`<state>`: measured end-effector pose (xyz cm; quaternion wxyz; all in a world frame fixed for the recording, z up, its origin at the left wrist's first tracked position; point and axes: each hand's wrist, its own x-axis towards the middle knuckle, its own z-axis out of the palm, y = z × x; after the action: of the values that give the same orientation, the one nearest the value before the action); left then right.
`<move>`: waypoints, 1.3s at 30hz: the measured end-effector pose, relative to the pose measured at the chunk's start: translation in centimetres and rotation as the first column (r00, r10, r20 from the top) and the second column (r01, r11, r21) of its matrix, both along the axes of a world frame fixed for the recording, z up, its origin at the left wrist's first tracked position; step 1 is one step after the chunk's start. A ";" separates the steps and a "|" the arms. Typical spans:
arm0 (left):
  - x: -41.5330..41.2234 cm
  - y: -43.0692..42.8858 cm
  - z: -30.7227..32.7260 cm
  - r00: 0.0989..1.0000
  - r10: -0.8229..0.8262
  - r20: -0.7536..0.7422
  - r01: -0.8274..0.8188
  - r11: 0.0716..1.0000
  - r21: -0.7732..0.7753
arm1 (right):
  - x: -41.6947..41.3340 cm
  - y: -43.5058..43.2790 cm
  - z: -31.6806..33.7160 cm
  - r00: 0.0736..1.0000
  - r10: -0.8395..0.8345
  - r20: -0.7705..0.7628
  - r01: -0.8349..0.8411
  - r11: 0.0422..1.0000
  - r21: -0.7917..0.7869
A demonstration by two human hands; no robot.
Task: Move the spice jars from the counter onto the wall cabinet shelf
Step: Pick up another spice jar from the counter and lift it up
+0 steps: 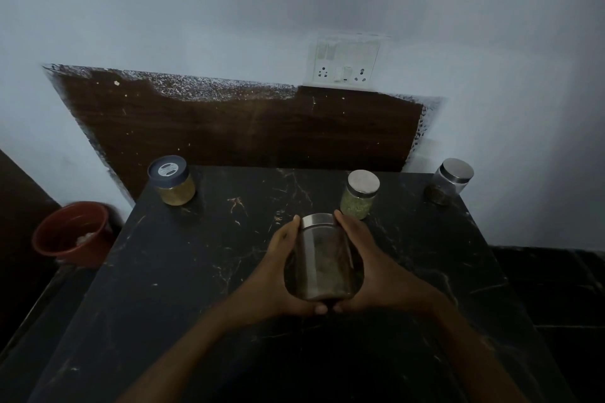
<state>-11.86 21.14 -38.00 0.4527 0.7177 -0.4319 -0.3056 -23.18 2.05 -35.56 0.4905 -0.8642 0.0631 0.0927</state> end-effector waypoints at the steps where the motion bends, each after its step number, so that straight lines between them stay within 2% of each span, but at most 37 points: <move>1: 0.0 0.0 0.0 1.000 0.016 -0.006 -0.016 1.000 -0.004 | 0.0 -0.1 0.1 1.000 0.006 -0.002 -0.006 1.000 0.015; 5: 0.0 0.5 0.1 0.991 0.026 -0.134 -0.032 0.999 -0.036 | -0.4 -0.5 0.9 0.999 0.012 -0.041 -0.006 0.991 0.132; 8: 0.0 0.6 0.2 0.984 -0.016 -0.179 0.014 1.000 -0.014 | -0.5 -0.4 1.0 0.999 0.001 -0.044 0.006 0.990 0.143; 14: 0.0 -0.1 0.4 0.999 0.000 -0.034 0.000 1.000 0.007 | -0.2 0.0 0.9 1.000 -0.015 0.022 0.014 0.999 0.052; 19: -0.1 0.3 0.1 0.993 0.041 -0.112 -0.044 0.999 -0.019 | -0.5 -0.6 1.7 1.000 0.018 -0.009 -0.018 0.997 0.079; 22: -0.1 0.4 0.1 0.985 0.013 -0.169 -0.014 1.000 -0.005 | -0.5 -0.3 1.7 1.000 -0.010 -0.019 0.012 0.997 0.079; 27: 0.0 -0.1 0.6 0.999 0.000 -0.045 0.001 1.000 0.024 | -0.3 0.1 1.5 0.999 -0.021 0.044 0.021 1.000 0.001; 31: 0.2 -0.1 0.8 0.995 -0.003 -0.102 0.003 1.000 0.000 | -0.4 -0.4 1.8 0.999 -0.005 0.036 0.005 1.000 -0.001; 36: 0.4 0.1 0.6 0.981 -0.045 -0.187 0.036 0.998 -0.048 | -0.8 -1.0 2.0 0.999 -0.044 0.012 0.043 0.996 0.084; 39: 0.2 -0.3 0.6 0.980 -0.054 -0.191 0.049 0.998 -0.035 | -0.6 -0.5 2.1 0.999 -0.038 0.034 0.037 0.999 0.027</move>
<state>-11.65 20.81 -37.35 0.4950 0.6666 -0.4092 -0.3783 -23.78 1.56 -33.45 0.5044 -0.8579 0.0697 0.0695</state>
